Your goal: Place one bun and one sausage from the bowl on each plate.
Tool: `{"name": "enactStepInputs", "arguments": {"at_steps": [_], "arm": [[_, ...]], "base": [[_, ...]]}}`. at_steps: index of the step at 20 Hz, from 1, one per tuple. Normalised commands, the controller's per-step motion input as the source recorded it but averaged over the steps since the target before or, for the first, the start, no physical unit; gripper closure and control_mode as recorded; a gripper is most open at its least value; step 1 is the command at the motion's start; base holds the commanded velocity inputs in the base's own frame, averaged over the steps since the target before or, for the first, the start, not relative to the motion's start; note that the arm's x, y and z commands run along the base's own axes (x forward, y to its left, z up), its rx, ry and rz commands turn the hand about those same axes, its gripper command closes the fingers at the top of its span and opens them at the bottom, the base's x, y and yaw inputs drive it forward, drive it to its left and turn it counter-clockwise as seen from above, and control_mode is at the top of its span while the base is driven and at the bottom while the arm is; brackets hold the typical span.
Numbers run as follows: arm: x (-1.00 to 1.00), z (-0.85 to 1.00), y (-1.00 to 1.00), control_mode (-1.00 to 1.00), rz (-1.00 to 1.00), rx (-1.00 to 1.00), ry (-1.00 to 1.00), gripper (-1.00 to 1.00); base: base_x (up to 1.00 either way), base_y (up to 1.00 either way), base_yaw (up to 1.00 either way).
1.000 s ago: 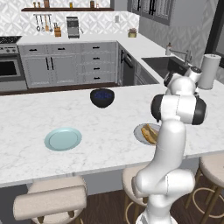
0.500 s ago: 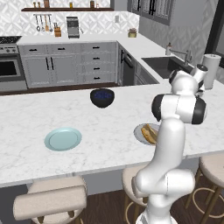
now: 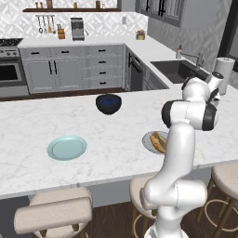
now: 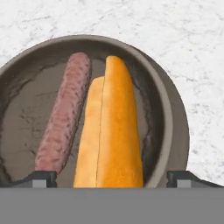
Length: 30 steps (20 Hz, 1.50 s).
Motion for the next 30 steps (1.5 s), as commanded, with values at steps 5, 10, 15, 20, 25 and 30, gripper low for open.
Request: {"name": "enactStepInputs", "arguments": {"at_steps": [5,10,15,20,25,30], "arm": [[0.17,-0.39,-0.01,-1.0,0.05,0.0,0.09,1.0],[-0.14,-0.03,0.0,-1.0,0.07,0.0,0.0,1.0],[-0.45,0.24,0.05,-1.0,0.16,0.0,0.0,1.0],[-0.77,0.49,0.19,-1.0,0.18,0.0,0.0,1.0],[-0.78,0.57,0.36,-1.0,0.17,0.0,0.0,1.0],[-0.66,0.41,0.64,-1.0,0.17,0.0,0.0,1.0]], "base": [[0.0,0.0,0.0],[0.0,0.0,0.0],[0.0,0.0,0.0],[0.0,0.0,0.0],[0.0,0.0,0.0],[0.0,0.0,0.0]]}}
